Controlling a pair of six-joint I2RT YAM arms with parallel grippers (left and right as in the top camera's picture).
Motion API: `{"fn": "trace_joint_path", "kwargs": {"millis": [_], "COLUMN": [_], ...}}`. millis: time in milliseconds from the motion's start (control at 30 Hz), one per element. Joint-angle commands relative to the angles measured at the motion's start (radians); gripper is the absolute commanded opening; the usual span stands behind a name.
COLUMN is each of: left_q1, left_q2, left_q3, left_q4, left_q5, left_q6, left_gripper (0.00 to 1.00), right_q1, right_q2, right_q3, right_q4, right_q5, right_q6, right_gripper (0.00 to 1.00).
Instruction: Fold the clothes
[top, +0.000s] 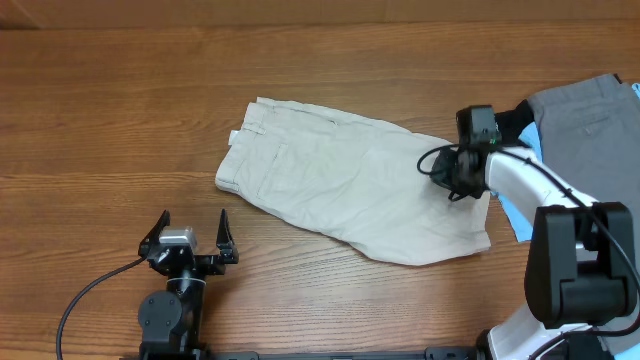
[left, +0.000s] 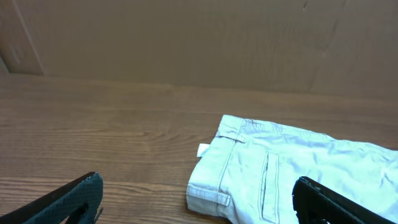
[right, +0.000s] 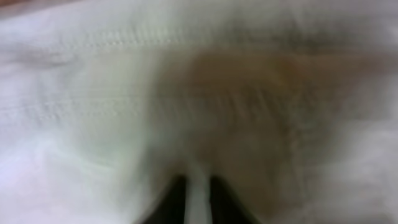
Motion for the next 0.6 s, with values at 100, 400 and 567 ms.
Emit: {"fn": "trace_joint_path", "kwargs": {"millis": [100,400,567], "left_q1": [0.006,0.006,0.006], "left_q2": [-0.006,-0.006,-0.006], "left_q3": [-0.003,-0.003,-0.003], "left_q4": [0.004,0.004,0.004], "left_q5": [-0.01,-0.01,-0.01], "left_q6": [0.015,0.015,0.015], "left_gripper": [1.0,1.0,1.0], "right_q1": [-0.012,-0.105,-0.159], "right_q2": [-0.068,-0.134,-0.134], "right_q3": [0.385,0.386,0.324], "right_q4": [-0.477,-0.733,-0.721], "right_q5": [0.014,0.018,0.018], "right_q6": [-0.045,-0.046,-0.064], "right_gripper": [0.49,0.66,0.7]}}
